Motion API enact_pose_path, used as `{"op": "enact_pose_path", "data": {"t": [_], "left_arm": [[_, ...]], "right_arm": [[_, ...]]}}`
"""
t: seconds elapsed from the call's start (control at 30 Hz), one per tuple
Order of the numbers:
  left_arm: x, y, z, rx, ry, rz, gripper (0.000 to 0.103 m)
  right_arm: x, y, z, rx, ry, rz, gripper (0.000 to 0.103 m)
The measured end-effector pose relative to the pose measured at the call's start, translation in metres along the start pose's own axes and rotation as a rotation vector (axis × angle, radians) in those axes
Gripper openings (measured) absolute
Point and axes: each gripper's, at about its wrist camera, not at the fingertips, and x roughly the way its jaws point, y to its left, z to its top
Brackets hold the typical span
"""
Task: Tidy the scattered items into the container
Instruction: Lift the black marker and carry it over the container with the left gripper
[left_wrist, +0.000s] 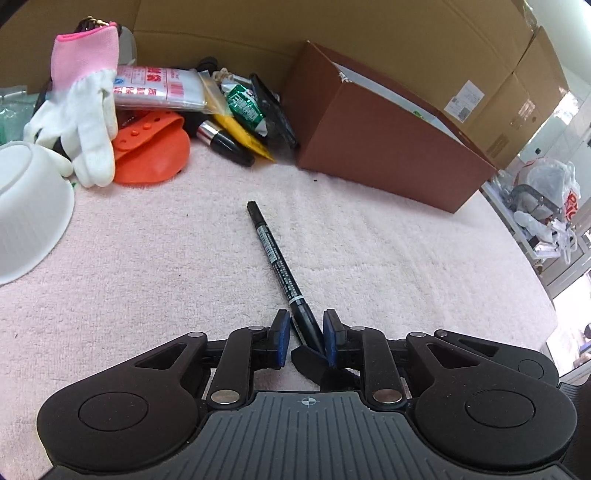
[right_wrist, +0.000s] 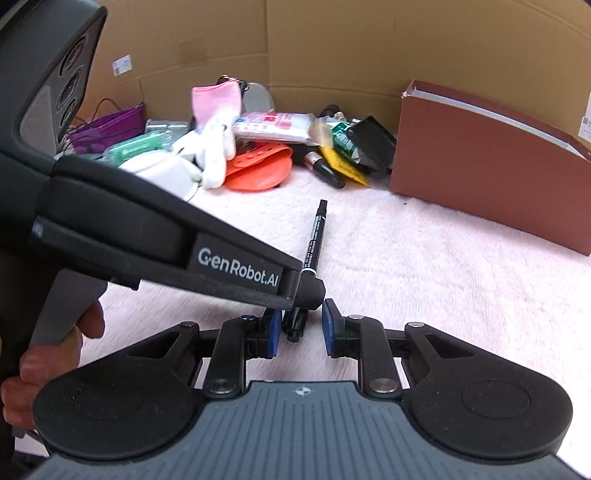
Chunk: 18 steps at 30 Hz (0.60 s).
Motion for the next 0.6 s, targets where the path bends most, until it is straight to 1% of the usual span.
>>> {"op": "enact_pose_path", "data": {"t": [0.03,0.1,0.17,0.27,0.43,0.53,0.6], "left_arm": [[0.0,0.002,0.002,-0.018,-0.005,0.002,0.038],[0.0,0.006,0.006,-0.053,-0.015,-0.002,0.044],[0.0,0.009,0.01,-0.069,-0.026,-0.002,0.046],[0.007,0.008,0.019,-0.058,-0.032,0.023,0.046],[0.02,0.004,0.028,-0.036,-0.014,0.039,0.044],[0.025,-0.001,0.03,-0.018,-0.004,0.044,0.038],[0.028,-0.004,0.03,-0.005,0.005,0.055,0.02]], "right_arm": [[-0.006,0.002,-0.003,-0.001,-0.004,0.001,0.027],[-0.004,0.002,-0.003,0.005,-0.007,-0.002,0.027],[-0.005,0.001,-0.003,0.02,-0.012,-0.007,0.027],[-0.002,0.001,-0.001,0.026,-0.017,-0.018,0.027],[0.002,0.0,0.003,0.038,-0.023,-0.018,0.027],[0.004,-0.001,0.005,0.041,-0.021,-0.016,0.027],[0.004,-0.002,0.007,0.043,-0.019,-0.015,0.027]]}}
